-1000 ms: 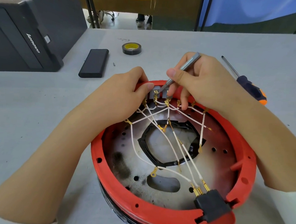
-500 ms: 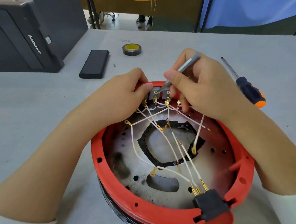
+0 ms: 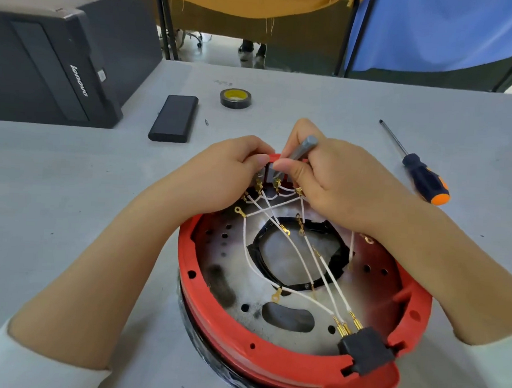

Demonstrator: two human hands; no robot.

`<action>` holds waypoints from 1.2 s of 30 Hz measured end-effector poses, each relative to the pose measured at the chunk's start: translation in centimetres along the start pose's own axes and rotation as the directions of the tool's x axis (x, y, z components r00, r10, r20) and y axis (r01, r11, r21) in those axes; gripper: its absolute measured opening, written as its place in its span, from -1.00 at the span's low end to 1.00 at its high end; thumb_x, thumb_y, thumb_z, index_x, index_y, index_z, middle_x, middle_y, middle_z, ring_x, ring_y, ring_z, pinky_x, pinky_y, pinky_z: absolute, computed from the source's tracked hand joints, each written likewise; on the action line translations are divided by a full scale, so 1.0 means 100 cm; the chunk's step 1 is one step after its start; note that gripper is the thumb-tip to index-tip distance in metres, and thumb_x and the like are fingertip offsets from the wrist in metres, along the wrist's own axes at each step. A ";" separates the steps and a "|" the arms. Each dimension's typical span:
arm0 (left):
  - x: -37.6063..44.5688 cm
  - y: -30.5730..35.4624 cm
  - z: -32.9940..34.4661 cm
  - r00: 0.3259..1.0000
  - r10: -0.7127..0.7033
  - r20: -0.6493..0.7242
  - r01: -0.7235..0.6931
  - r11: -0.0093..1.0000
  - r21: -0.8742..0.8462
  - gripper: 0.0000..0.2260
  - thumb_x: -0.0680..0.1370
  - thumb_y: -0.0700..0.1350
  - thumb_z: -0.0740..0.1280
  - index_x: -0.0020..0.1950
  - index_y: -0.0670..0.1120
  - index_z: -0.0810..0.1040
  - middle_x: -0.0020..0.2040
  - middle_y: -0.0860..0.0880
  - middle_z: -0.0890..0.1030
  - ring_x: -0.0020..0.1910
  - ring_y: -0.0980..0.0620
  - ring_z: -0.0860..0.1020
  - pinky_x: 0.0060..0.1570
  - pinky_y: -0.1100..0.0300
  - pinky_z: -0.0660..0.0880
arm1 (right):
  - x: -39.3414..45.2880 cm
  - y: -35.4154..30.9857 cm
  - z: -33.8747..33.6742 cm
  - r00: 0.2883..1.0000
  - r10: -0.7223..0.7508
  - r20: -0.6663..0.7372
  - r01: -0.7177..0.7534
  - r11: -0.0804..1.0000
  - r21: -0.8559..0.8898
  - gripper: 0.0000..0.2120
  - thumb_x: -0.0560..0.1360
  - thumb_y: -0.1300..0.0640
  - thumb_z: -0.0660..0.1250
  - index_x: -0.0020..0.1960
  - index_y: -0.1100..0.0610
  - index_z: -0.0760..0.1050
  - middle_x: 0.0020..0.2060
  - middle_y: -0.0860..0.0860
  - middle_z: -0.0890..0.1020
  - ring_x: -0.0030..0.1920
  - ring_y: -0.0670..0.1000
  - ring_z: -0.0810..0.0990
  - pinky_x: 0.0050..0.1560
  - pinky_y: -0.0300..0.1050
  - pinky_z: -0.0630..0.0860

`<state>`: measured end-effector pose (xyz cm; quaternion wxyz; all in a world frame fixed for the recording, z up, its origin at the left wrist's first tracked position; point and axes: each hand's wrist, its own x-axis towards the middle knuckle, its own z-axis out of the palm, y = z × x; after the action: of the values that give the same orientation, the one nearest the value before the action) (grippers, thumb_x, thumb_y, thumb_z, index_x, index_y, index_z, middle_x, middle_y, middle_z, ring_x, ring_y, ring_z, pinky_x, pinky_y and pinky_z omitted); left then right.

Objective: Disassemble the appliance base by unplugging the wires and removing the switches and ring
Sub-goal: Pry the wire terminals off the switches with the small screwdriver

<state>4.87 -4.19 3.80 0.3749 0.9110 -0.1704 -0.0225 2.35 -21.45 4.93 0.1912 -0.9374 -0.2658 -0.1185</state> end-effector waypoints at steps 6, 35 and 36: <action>0.001 -0.002 0.000 1.000 0.010 0.011 -0.010 1.000 -0.013 -0.84 0.63 -0.02 0.13 0.04 0.13 0.50 -0.29 0.19 0.45 -0.39 0.37 0.41 -0.42 0.50 0.28 | 0.000 -0.004 0.003 0.990 -0.119 -0.078 0.101 0.974 -0.201 -0.79 0.61 -0.09 0.09 -0.06 0.03 0.25 -0.47 -0.16 0.37 -0.50 -0.01 0.44 -0.40 -0.25 0.31; 0.000 0.000 0.000 1.000 -0.015 0.010 0.015 1.000 -0.024 -0.74 0.65 -0.07 0.07 0.25 0.06 0.49 -0.02 0.01 0.60 -0.09 0.10 0.52 -0.19 0.36 0.34 | 0.037 0.003 0.013 0.996 0.085 0.001 -0.084 0.982 0.170 -0.82 0.64 -0.05 0.06 -0.13 -0.07 0.24 -0.38 -0.08 0.47 -0.35 -0.08 0.45 -0.31 -0.08 0.35; 0.001 0.000 0.000 1.000 -0.015 0.006 0.015 1.000 -0.026 -0.75 0.65 -0.07 0.08 0.23 0.05 0.50 -0.08 0.02 0.59 -0.20 0.16 0.49 -0.25 0.33 0.35 | 0.035 0.003 0.012 0.998 0.065 -0.002 -0.064 0.984 0.167 -0.83 0.64 -0.05 0.06 -0.09 -0.02 0.26 -0.39 -0.08 0.47 -0.37 -0.07 0.45 -0.32 -0.09 0.37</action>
<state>4.93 -4.21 3.77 0.3863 0.9072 -0.1641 -0.0301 5.56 -19.64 4.87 0.2734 -0.9258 -0.2438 -0.0930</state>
